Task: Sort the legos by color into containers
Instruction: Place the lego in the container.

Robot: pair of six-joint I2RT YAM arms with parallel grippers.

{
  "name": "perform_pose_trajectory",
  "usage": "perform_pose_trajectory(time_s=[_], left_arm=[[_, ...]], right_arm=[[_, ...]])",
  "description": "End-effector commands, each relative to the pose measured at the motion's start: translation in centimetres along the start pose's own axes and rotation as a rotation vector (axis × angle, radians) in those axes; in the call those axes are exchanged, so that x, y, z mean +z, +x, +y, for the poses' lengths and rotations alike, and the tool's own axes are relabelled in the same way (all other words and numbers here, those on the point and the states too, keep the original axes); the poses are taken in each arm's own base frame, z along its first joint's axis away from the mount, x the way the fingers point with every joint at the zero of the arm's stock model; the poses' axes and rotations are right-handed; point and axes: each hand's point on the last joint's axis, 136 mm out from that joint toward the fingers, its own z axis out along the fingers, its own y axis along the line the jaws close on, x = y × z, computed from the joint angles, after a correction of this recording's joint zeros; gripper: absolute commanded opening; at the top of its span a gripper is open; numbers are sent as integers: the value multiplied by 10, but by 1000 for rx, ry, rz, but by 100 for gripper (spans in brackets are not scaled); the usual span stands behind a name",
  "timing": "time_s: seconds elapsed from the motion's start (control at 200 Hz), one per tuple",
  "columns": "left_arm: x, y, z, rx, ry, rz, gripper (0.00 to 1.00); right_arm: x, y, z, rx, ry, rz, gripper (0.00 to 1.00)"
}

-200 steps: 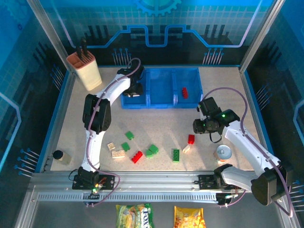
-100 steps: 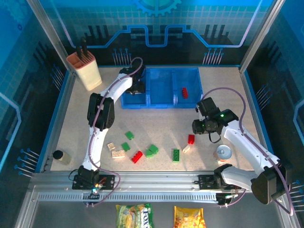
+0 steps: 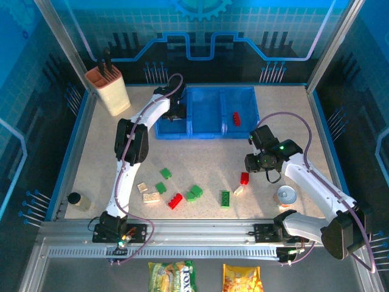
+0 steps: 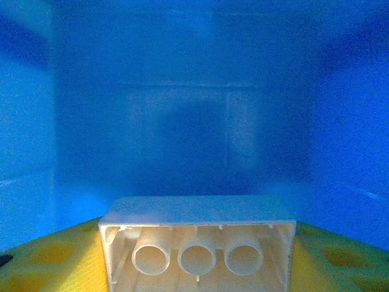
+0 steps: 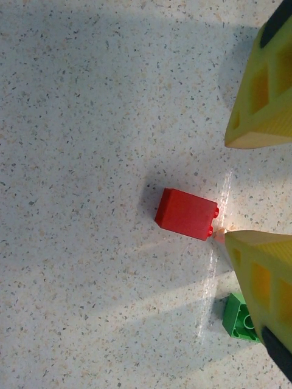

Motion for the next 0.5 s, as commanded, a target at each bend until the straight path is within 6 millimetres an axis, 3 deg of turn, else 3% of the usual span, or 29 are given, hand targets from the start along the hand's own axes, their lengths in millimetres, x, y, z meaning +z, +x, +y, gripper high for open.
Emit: perform_pose_trajectory(time_s=[0.0,0.495], left_arm=[[-6,-7,-3,11,25,-1,61],[-49,-23,-1,28,26,-51,74]], right_arm=[[1,7,-2,-16,24,22,41],[-5,6,-1,-16,22,5,41]])
